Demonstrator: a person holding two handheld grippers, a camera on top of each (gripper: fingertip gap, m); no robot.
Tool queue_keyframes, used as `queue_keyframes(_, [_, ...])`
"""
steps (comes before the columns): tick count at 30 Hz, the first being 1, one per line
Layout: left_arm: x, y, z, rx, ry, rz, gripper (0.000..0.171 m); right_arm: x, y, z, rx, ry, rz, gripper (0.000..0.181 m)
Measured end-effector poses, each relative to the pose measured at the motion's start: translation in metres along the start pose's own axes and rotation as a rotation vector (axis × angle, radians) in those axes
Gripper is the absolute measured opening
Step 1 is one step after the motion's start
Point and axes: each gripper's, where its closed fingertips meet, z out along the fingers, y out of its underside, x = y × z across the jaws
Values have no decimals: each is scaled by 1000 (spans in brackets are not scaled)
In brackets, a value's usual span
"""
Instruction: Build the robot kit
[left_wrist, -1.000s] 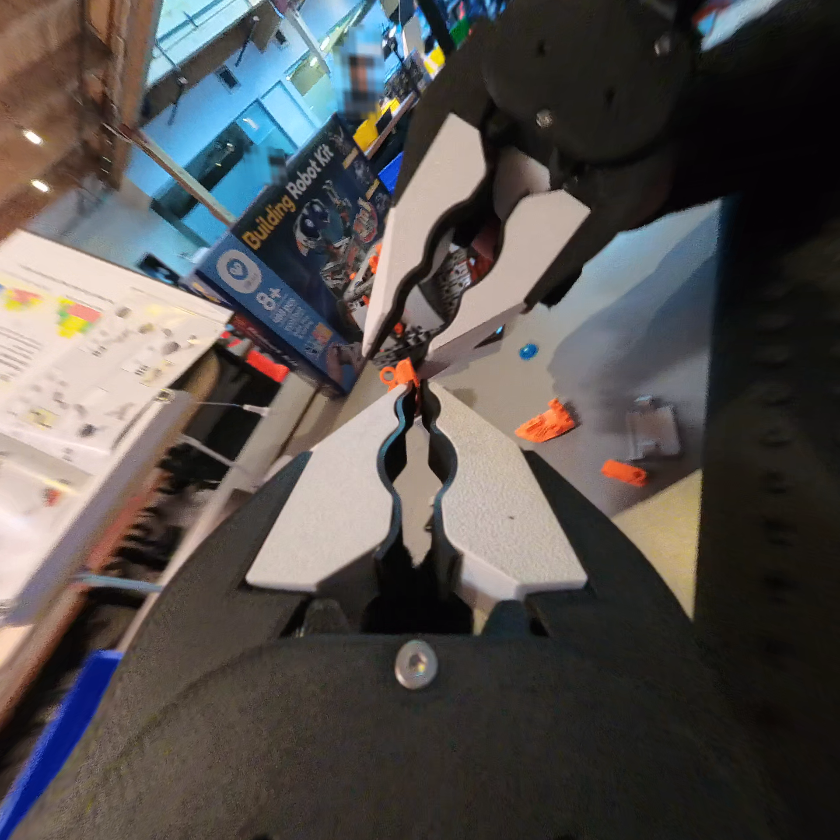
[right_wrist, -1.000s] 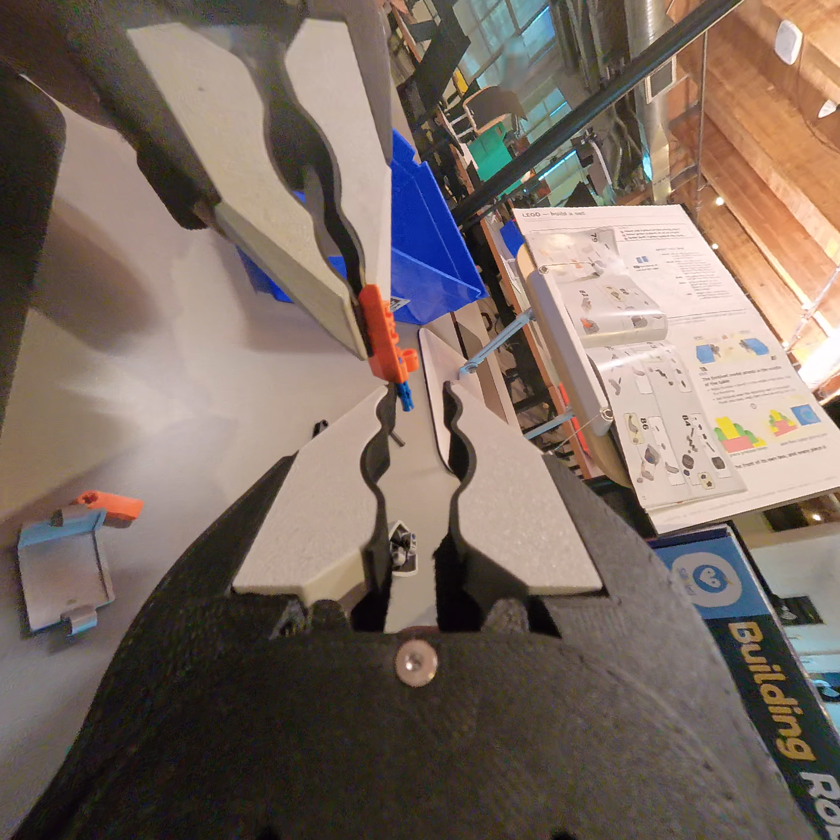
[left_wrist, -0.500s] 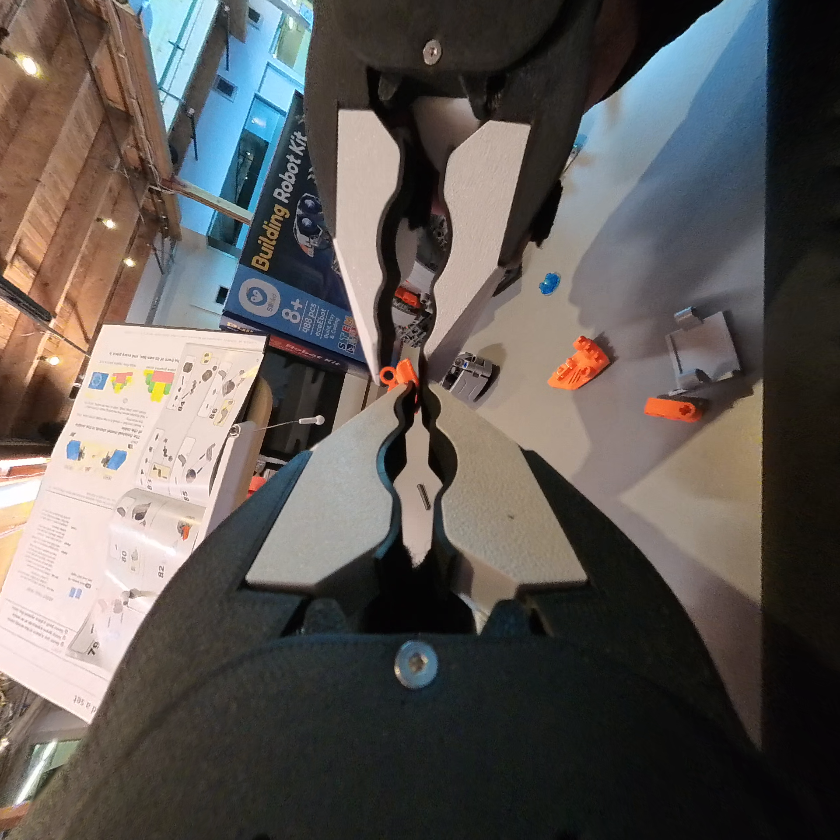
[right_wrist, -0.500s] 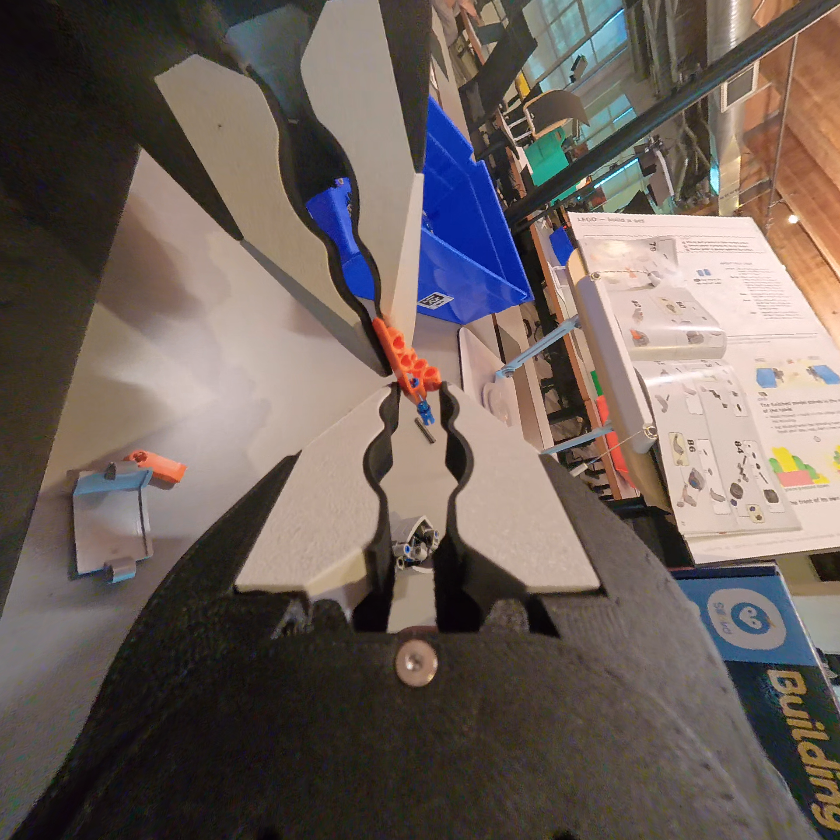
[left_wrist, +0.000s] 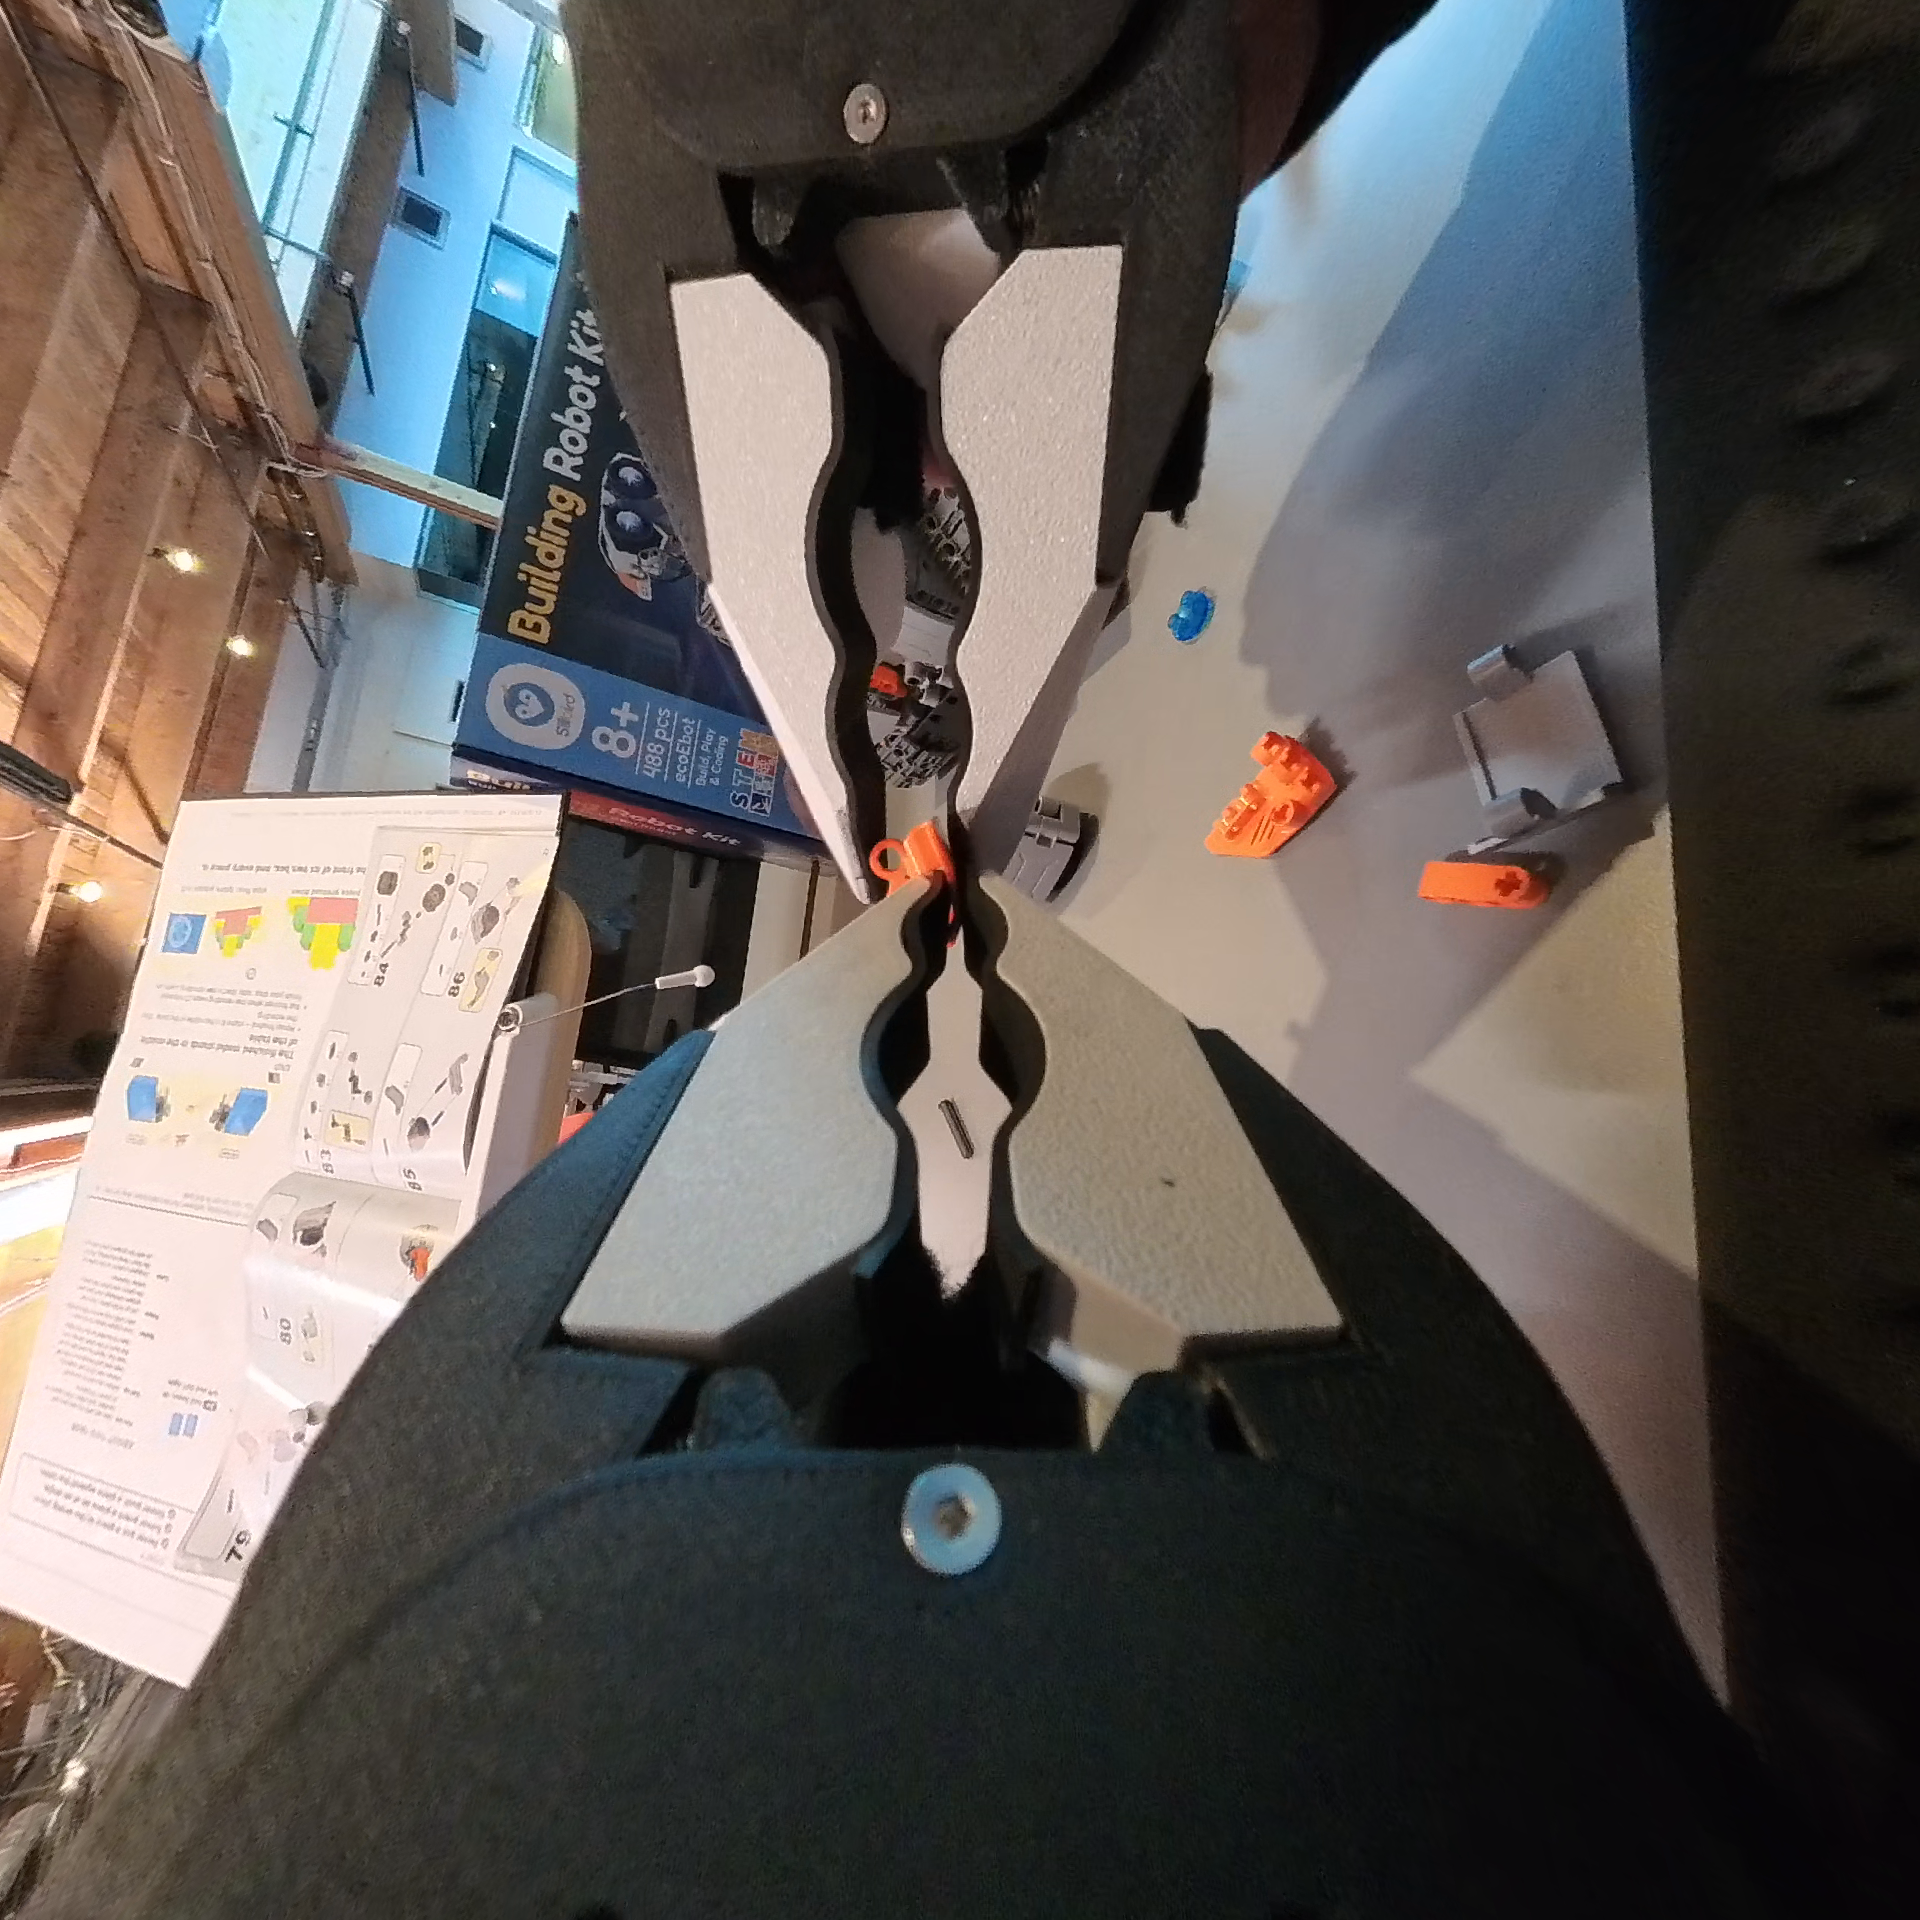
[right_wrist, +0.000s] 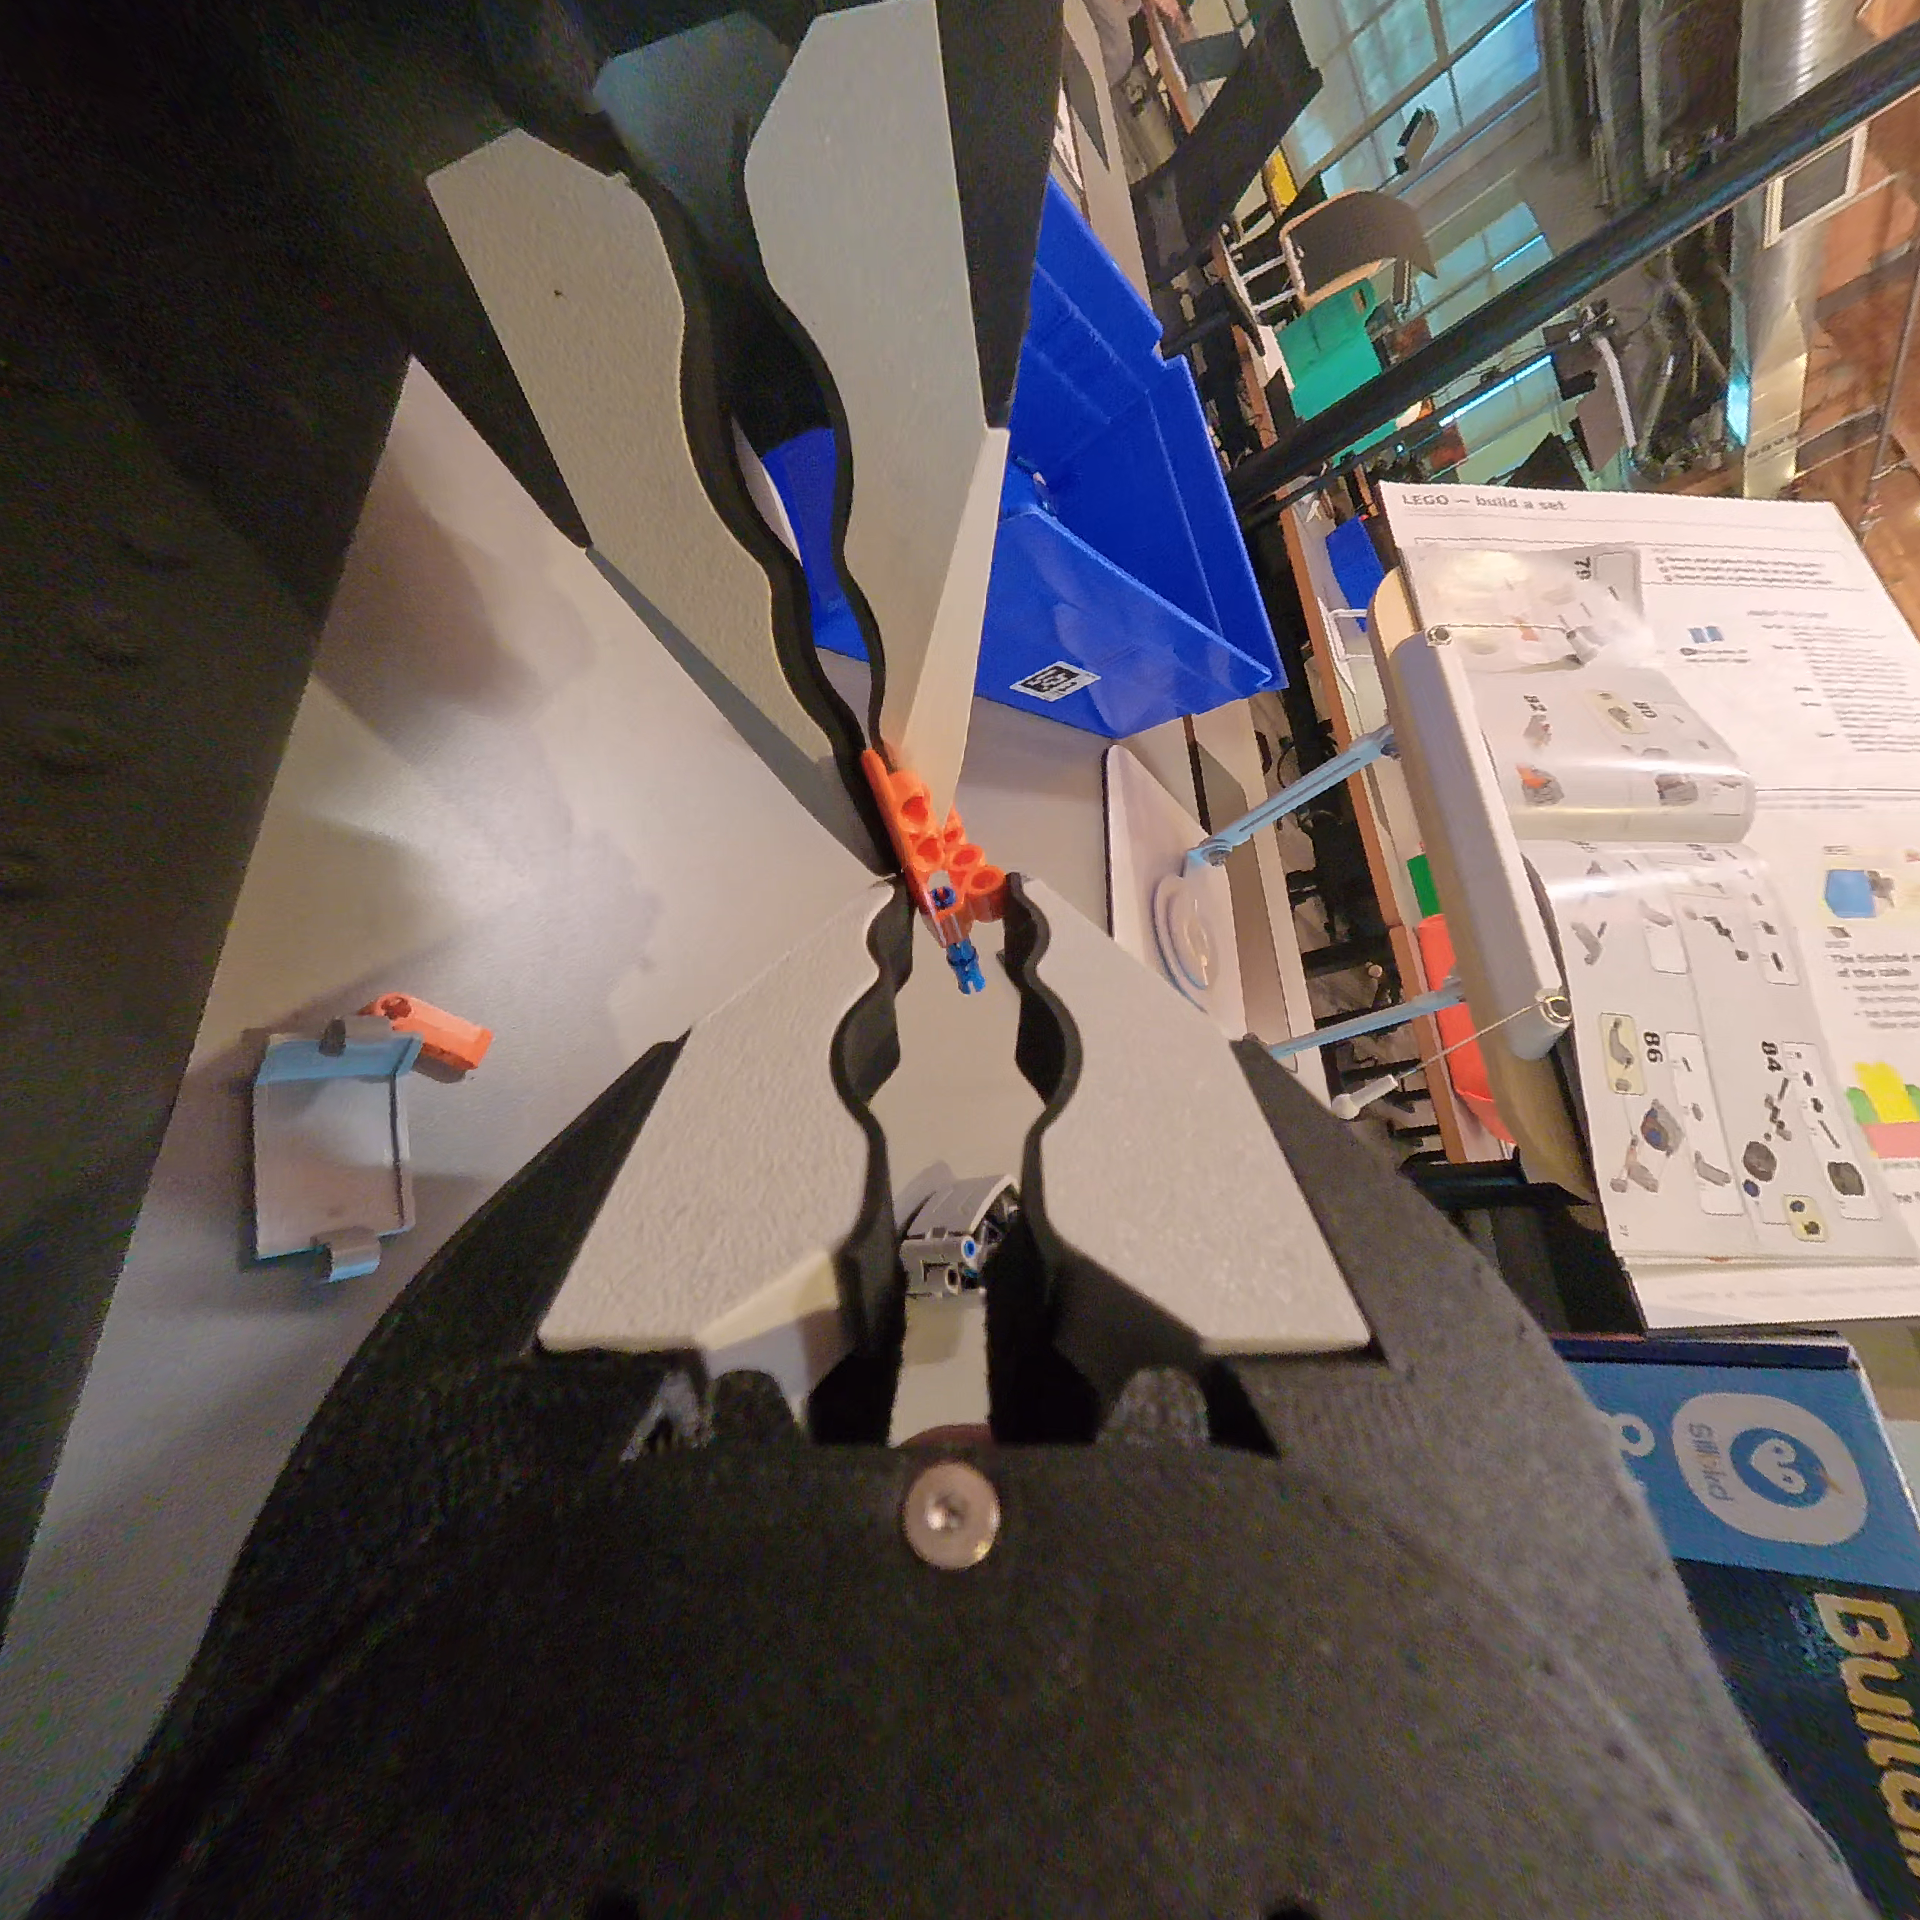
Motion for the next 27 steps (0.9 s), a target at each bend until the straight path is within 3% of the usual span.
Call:
queue_keyframes(20, [-24,-3,-4,36,-79,-263,2,24,-9,-6,-111,254,-102,13])
queue_keyframes(27, [-30,-6,-6,86,-116,-255,5,32,-11,-8,-79,315,-131,14])
